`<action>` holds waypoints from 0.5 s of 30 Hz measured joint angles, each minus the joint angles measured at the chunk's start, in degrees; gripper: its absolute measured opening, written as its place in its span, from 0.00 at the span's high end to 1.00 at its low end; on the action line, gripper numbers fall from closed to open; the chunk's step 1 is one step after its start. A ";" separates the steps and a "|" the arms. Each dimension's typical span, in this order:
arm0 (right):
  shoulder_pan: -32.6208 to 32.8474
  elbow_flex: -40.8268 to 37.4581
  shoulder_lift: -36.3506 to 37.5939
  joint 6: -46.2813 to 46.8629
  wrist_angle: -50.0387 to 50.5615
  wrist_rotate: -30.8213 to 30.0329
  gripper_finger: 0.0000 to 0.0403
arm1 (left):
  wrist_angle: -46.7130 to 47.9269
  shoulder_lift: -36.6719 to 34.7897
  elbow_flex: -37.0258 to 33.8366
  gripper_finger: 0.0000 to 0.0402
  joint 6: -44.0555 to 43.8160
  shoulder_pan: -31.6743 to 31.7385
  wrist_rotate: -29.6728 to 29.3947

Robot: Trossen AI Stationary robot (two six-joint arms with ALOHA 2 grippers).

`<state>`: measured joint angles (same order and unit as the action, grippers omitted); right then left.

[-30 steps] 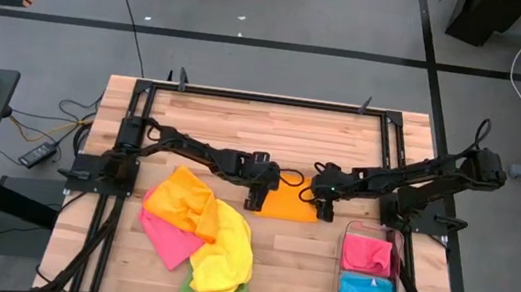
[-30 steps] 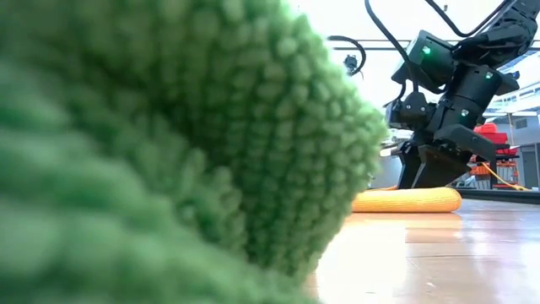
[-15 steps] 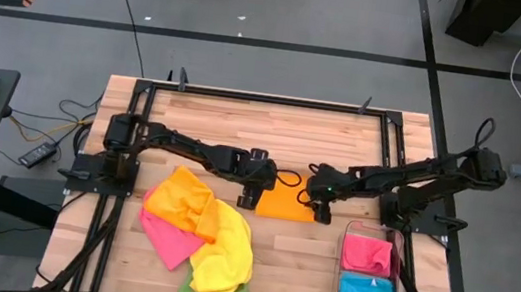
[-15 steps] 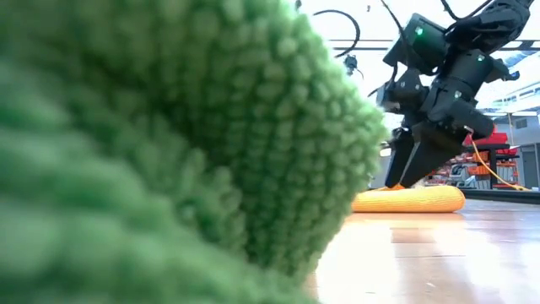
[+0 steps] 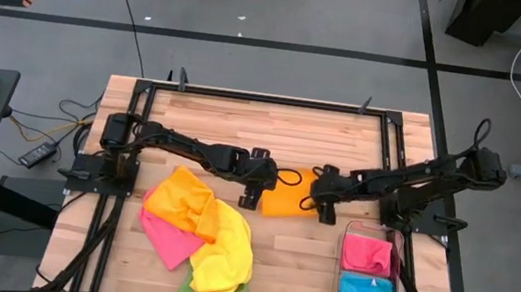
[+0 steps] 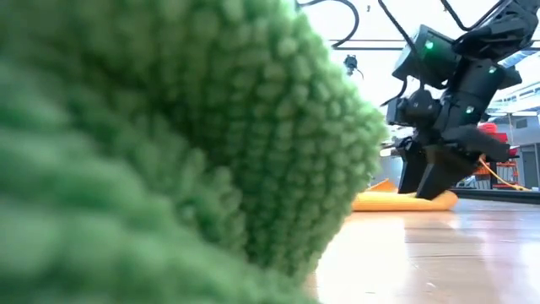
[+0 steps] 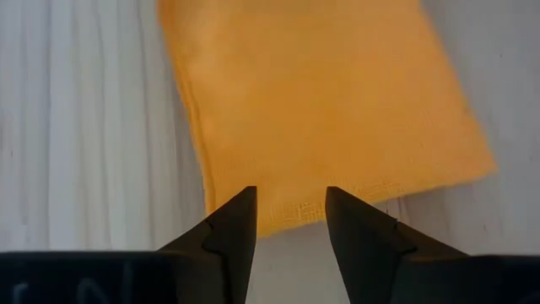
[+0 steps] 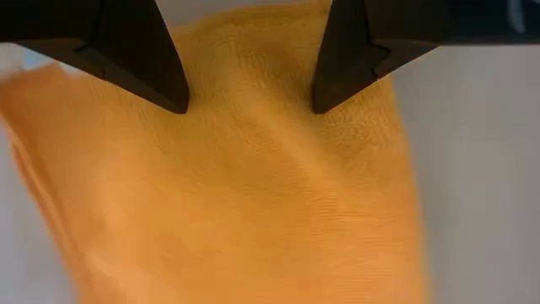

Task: Fold microfiber towels
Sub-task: Fold the orange towel

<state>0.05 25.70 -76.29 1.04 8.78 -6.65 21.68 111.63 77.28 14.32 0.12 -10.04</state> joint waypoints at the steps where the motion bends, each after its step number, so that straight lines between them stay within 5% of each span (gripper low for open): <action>1: -0.96 0.00 0.00 -0.44 0.08 -1.67 0.34 | -0.30 0.00 0.00 0.63 0.15 0.00 0.00; 9: -10.17 0.85 0.00 -0.54 0.04 -22.59 0.34 | -3.71 0.00 0.00 0.62 0.33 0.01 0.01; 15: -9.96 5.68 0.37 0.39 3.51 -20.06 0.34 | -1.72 0.00 0.00 0.65 0.02 0.02 0.04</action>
<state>-9.91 31.39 -75.92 1.43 12.30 -26.71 19.96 111.63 77.28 14.34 0.14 -10.00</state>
